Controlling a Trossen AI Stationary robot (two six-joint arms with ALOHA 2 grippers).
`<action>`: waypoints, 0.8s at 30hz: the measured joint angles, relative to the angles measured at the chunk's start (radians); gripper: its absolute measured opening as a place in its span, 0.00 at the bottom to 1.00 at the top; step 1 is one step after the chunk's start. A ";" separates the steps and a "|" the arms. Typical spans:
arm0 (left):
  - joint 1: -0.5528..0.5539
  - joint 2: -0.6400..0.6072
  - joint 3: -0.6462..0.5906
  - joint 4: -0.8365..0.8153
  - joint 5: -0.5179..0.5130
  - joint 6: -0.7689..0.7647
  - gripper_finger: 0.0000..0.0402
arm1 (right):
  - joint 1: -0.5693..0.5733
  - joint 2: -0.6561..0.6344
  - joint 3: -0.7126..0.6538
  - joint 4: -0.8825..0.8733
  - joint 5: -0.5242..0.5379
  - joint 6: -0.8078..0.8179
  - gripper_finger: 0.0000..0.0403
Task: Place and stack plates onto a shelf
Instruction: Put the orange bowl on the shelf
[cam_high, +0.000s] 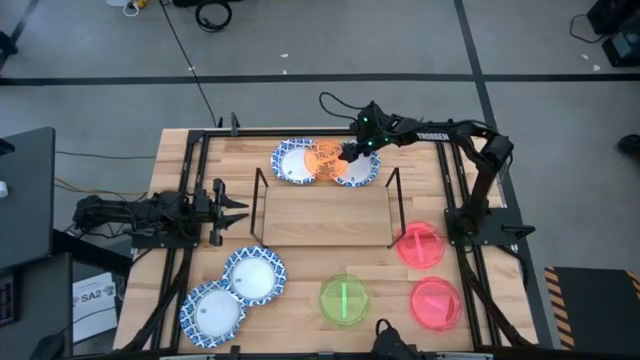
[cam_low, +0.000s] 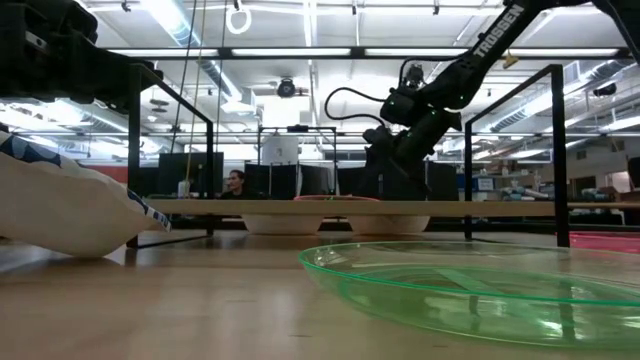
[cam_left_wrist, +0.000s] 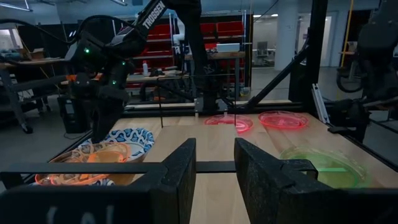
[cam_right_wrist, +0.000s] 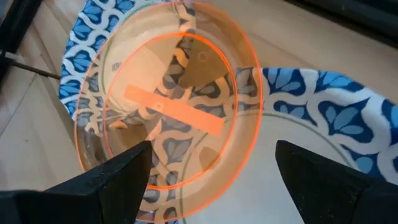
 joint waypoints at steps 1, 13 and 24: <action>0.000 0.000 0.000 0.000 0.000 0.000 0.29 | 0.002 0.001 0.000 -0.005 0.000 0.000 0.86; 0.000 0.000 0.000 0.000 0.000 0.000 0.29 | 0.047 0.001 0.000 -0.001 0.021 0.000 0.86; 0.000 0.000 0.000 0.000 0.000 0.000 0.29 | 0.050 0.001 0.000 -0.002 0.031 0.002 0.86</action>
